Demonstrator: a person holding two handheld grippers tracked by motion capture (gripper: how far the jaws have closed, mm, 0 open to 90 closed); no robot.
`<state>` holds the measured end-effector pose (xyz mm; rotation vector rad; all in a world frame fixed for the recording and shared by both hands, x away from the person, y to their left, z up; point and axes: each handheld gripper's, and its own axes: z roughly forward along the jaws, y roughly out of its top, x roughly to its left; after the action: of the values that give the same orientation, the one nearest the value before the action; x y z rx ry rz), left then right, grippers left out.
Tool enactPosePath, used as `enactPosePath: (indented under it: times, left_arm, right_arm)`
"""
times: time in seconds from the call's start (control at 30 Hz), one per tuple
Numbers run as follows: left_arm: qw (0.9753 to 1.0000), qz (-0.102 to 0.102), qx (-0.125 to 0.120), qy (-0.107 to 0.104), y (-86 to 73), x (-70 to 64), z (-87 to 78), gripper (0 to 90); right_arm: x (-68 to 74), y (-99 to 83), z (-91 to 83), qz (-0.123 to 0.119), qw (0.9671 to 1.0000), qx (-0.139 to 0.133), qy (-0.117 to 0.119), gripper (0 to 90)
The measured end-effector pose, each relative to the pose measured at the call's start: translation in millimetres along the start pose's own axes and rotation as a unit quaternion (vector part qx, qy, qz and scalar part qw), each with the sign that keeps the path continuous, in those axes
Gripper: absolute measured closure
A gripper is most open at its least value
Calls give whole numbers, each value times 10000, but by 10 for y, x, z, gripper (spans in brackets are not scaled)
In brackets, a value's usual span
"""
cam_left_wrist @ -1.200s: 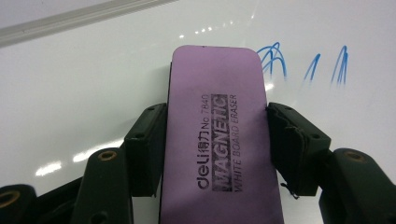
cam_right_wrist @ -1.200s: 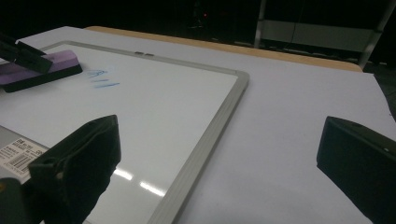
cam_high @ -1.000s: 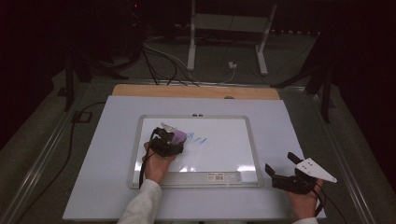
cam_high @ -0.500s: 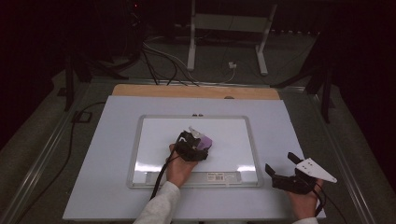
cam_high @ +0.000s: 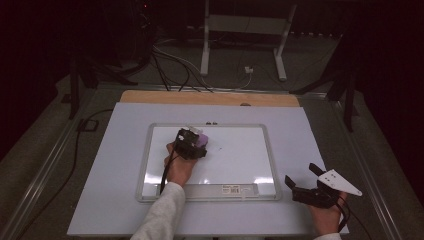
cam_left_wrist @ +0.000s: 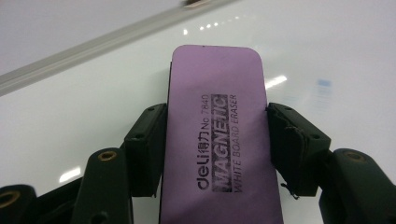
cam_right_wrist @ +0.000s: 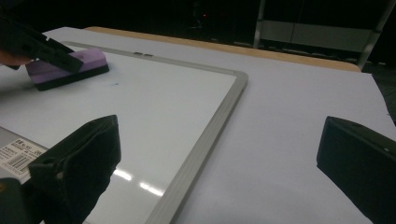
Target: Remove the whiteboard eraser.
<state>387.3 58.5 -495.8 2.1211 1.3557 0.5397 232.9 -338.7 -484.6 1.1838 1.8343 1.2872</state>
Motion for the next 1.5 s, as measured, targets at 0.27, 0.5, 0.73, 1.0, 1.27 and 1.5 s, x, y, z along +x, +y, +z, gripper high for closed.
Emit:
enactPosePath:
  times: [0.27,0.5,0.73,1.0,1.27,1.5]
  left_arm:
    - [9993,-332,66,152,57,228,58,421]
    - [9999,-94,41,-3,74,33,63,421]
    - [9985,237,-4,-499,76,-171,68,421]
    - [9997,-211,43,-125,59,123,64,421]
    - [9991,124,-28,-413,88,-281,78,421]
    - [9968,444,-52,-669,92,-550,66,421]
  right_arm:
    - [5,-1,6,1,10000,10,8,0]
    - [12,-2,16,-5,10000,23,16,0]
    - [11,1,7,-16,10000,7,15,0]
    - [-1,4,-11,2,10000,-9,2,0]
    - [22,7,4,-38,10000,6,19,0]
    - [13,6,-2,-28,10000,3,15,0]
